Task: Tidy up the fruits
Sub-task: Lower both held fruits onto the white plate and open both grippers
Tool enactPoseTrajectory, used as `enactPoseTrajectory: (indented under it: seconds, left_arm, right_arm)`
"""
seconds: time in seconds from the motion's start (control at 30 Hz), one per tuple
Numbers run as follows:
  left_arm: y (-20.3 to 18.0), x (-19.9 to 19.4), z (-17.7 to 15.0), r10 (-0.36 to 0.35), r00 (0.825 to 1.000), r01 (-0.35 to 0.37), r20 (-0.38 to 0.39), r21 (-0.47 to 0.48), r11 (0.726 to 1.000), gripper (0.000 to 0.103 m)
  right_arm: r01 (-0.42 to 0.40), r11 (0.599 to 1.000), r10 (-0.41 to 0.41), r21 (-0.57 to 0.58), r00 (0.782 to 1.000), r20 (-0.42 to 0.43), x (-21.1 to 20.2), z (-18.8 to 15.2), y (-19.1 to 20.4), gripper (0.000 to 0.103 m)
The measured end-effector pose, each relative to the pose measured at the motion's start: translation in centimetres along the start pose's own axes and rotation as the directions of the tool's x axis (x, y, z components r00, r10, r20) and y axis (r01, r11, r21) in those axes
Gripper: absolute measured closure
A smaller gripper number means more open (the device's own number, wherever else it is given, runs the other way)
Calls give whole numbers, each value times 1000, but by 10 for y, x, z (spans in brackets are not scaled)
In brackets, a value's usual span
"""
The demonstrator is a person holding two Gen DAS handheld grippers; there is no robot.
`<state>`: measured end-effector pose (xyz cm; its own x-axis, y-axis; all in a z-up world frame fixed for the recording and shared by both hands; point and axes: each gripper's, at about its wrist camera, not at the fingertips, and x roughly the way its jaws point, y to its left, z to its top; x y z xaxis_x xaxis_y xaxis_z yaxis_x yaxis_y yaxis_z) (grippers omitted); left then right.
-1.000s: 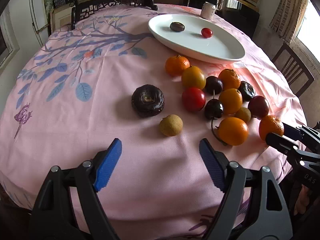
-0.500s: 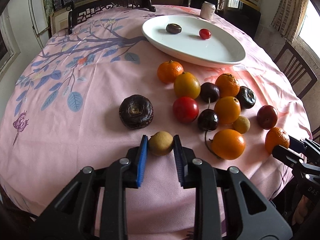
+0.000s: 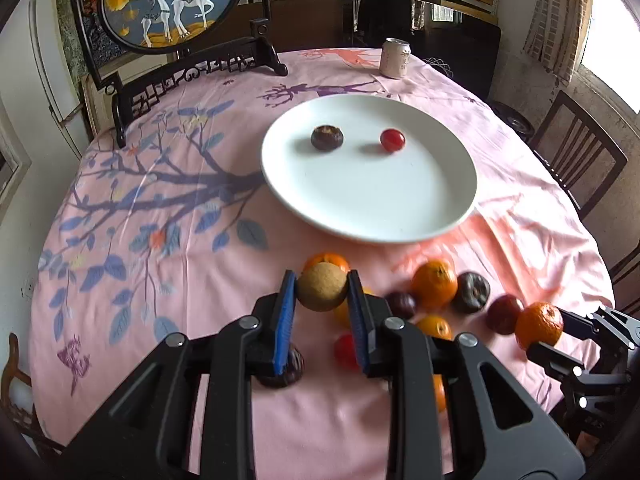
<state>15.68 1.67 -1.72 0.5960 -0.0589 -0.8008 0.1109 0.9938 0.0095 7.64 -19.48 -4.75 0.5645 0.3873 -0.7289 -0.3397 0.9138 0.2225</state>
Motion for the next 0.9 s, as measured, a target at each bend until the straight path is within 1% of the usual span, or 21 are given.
enactPoseTrajectory:
  seconds: [0.1, 0.2, 0.27, 0.33, 0.4, 0.47, 0.53, 0.67, 0.7, 0.73, 0.77, 0.8, 0.9]
  left_arm:
    - [1, 27, 45, -3, 1000, 3, -30, -4, 1000, 77]
    - [-1, 59, 87, 3, 999, -4, -52, -26, 1000, 77]
    - [-2, 84, 108, -2, 997, -2, -78, -47, 999, 77]
    - [-1, 109, 120, -11, 993, 2, -117, -76, 997, 77]
    - [1, 128, 125, -28, 987, 13, -156, -97, 995, 77]
    - [2, 137, 125, -27, 985, 12, -169, -92, 996, 77]
    - [5, 142, 125, -28, 985, 13, -171, -90, 996, 77]
    - [8, 152, 131, -21, 984, 4, -177, -92, 996, 76]
    - [8, 152, 132, -28, 984, 11, -174, -94, 995, 73]
    - [8, 152, 133, -42, 984, 25, -175, -98, 995, 52]
    - [8, 148, 134, -53, 984, 36, -168, -103, 994, 29]
    - [9, 141, 133, -52, 988, 38, -143, -101, 994, 27]
    - [9, 113, 124, -27, 995, 20, -95, -69, 997, 28]
  right_arm:
    - [16, 999, -15, -37, 1000, 18, 10, 42, -2, 58]
    - [19, 997, -15, -75, 998, 54, 32, 96, -9, 58]
    - [35, 997, -33, -72, 999, 42, 59, 128, -18, 58]
    - [63, 996, -63, -56, 998, 0, 93, 150, -29, 59]
    - [90, 995, -92, -36, 994, -61, 123, 163, -43, 59]
    - [94, 995, -96, -21, 990, -107, 142, 169, -53, 59]
    - [107, 994, -110, -30, 987, -114, 152, 171, -57, 59]
    - [136, 988, -143, -69, 985, -99, 162, 177, -54, 58]
    - [148, 986, -155, -82, 983, -93, 163, 179, -53, 52]
    - [155, 984, -163, -91, 983, -85, 161, 180, -51, 45]
    - [161, 982, -168, -94, 984, -67, 155, 180, -49, 44]
    - [168, 981, -174, -98, 984, -48, 147, 180, -47, 43]
    - [168, 981, -169, -98, 986, -6, 112, 174, -43, 42]
